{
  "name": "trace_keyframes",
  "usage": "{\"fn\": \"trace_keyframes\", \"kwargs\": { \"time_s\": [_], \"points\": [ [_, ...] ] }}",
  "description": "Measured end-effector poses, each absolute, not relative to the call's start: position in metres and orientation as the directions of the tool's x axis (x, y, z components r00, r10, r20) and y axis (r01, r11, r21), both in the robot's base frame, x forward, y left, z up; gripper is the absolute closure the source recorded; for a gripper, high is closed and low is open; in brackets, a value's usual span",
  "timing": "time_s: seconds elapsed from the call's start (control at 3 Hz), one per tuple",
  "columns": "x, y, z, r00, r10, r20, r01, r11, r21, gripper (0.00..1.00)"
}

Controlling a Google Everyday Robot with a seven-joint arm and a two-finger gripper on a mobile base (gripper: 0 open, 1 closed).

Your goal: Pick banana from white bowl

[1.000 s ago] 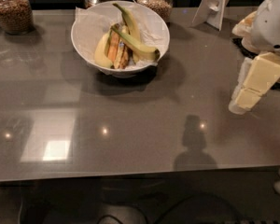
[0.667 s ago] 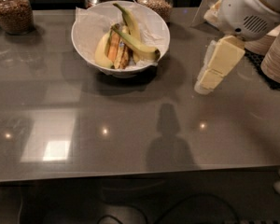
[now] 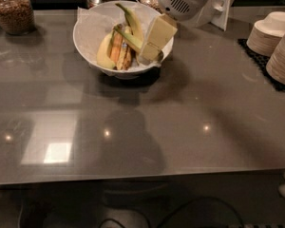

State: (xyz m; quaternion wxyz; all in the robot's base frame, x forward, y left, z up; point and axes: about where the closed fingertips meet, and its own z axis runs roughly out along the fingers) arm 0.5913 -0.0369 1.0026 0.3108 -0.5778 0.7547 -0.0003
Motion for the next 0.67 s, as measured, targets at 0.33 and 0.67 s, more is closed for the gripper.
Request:
{"fn": "trace_keyframes", "kwargs": {
  "time_s": [0.33, 0.67],
  "points": [
    [0.5933, -0.0324, 1.0029, -0.187, -0.859, -0.477, -0.859, 0.378, -0.346, 0.0],
    [0.5934, -0.0328, 1.0028, -0.187, -0.858, -0.478, -0.859, 0.38, -0.345, 0.0]
  ]
}}
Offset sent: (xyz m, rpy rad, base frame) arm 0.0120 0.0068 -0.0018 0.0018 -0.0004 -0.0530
